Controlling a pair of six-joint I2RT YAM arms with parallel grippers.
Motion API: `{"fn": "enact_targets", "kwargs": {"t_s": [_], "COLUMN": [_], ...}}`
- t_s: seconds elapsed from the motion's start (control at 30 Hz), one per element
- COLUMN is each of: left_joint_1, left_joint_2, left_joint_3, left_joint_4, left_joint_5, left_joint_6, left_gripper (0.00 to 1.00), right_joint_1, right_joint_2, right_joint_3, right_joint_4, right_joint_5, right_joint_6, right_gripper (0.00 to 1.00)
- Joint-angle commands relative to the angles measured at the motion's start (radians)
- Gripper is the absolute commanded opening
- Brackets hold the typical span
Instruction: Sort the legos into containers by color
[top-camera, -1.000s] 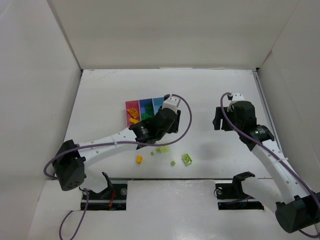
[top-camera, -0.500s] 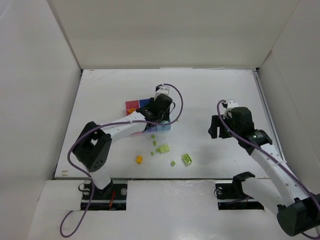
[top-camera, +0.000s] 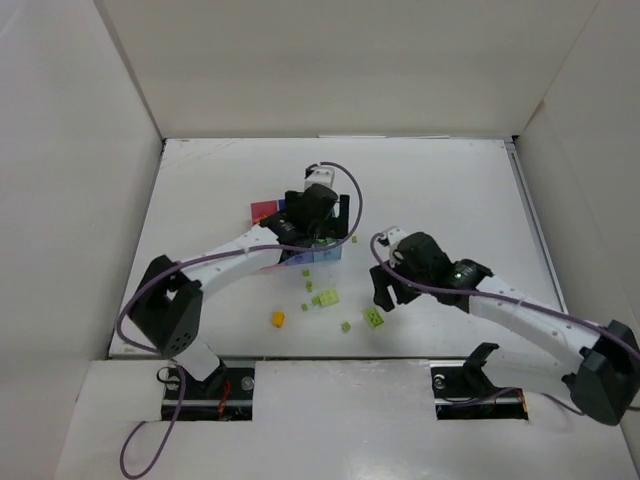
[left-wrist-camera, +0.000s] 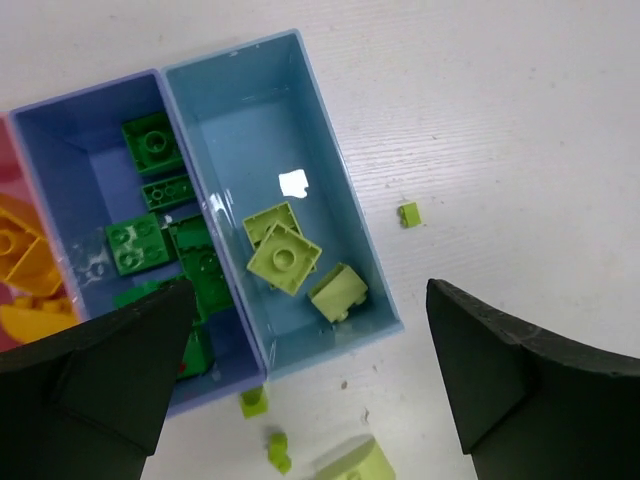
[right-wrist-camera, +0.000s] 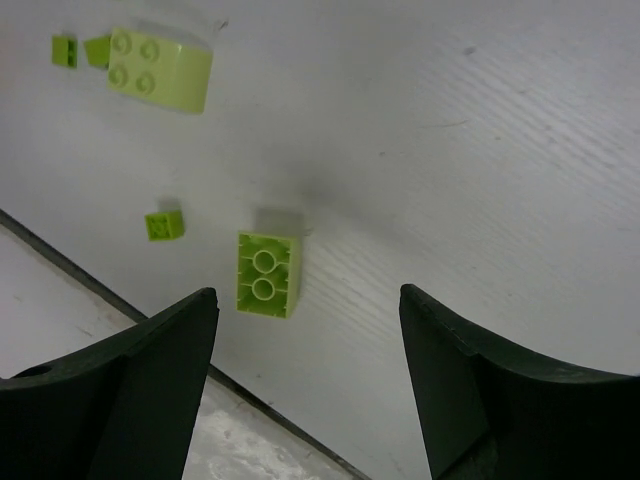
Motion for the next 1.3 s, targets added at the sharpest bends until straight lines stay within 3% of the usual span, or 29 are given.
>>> {"fn": "enact_targets", "kwargs": {"t_s": [0.0,0.17,0.4,0.53,0.57,0.7,0.8,1.07,1.27], "left_joint_1": [0.0,-0.02,-0.029,-0.038,-0.038,-0.038,-0.038,-0.038,-0.048], "left_joint_2": [-0.188,-0.415,-0.612,-0.664,-0.673,-0.709,-0.718,-0.738,-0.758], "left_joint_3": [-0.059,-0.195,-0.363,-0.401,-0.415,-0.439,-0.452,-0.509,-0.542], "left_joint_4": [-0.01,-0.066,-0.137,-0.183,-0.194,-0.204,-0.204,-0.204,-0.203], "left_joint_5": [0.006,0.006,0.017,0.028,0.028,0.028,0.052,0.106,0.138], "left_joint_6": [-0.041,-0.107,-0.237,-0.275,-0.289,-0.302,-0.322,-0.357,-0.4], "left_gripper": [1.0,1.0,1.0,1.0,1.0,1.0,1.0,1.0,1.0], "right_joint_1": [0.086,0.184,0.22,0.229,0.229,0.229,0.229,0.229,0.202], "right_joint_2": [0.094,0.238,0.335,0.344,0.344,0.317,0.285,0.34,0.56], "right_joint_3": [0.001,0.025,0.025,0.005,0.005,0.019,0.059,0.403,0.654], "right_joint_4": [0.077,0.112,0.156,0.156,0.146,0.101,0.066,0.112,0.17], "right_joint_5": [0.057,0.094,0.126,0.171,0.182,0.221,0.26,0.326,0.305], "right_joint_6": [0.046,0.074,0.1,0.133,0.144,0.157,0.146,-0.003,-0.138], "right_gripper": [0.78,0.79,0.79,0.6,0.47,0.33,0.3,0.3,0.3]}}
